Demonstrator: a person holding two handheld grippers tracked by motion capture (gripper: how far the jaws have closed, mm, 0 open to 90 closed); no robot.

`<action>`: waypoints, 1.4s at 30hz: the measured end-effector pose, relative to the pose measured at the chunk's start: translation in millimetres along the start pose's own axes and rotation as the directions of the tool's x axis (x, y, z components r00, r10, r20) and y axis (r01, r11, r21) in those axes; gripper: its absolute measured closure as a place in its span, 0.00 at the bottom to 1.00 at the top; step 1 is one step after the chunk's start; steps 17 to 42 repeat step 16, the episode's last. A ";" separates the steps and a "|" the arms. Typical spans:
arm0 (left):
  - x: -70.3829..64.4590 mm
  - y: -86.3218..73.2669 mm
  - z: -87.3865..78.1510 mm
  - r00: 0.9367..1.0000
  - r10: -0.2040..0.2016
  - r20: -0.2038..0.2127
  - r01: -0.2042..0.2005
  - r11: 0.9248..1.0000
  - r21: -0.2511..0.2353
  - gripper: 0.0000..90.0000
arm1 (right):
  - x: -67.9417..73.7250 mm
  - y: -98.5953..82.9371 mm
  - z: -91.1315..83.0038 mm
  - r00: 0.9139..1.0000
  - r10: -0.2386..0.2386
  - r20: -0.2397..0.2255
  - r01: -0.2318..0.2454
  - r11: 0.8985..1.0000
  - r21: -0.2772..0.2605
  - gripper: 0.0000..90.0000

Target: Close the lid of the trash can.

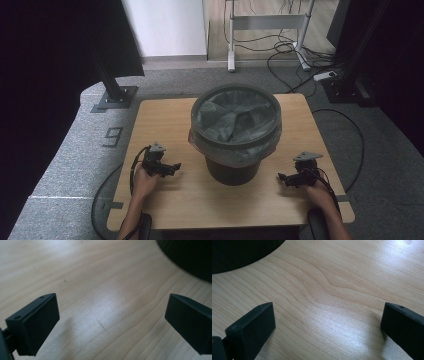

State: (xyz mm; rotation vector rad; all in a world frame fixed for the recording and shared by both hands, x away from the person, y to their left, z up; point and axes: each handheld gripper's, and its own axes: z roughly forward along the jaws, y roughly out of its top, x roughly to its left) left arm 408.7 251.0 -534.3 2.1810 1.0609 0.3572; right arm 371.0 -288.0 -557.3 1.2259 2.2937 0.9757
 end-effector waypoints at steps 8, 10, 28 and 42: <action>-9.3 -4.4 14.1 0.999 0.045 0.000 -0.045 0.998 0.043 0.00 | 0.0 0.0 0.0 1.000 0.000 0.000 0.000 1.000 0.000 0.00; -9.7 -4.2 14.5 0.999 0.045 0.000 -0.045 0.998 0.042 0.00 | 0.0 -0.1 -0.1 1.000 0.000 0.000 0.000 1.000 0.000 0.00; -9.3 -4.2 14.5 0.999 0.043 0.003 -0.043 0.998 0.043 0.00 | 0.1 -0.1 -0.1 1.000 0.000 0.000 0.000 1.000 0.000 0.00; -9.3 -4.2 14.5 0.999 0.043 0.003 -0.043 0.998 0.043 0.00 | 0.1 -0.1 -0.1 1.000 0.000 0.000 0.000 1.000 0.000 0.00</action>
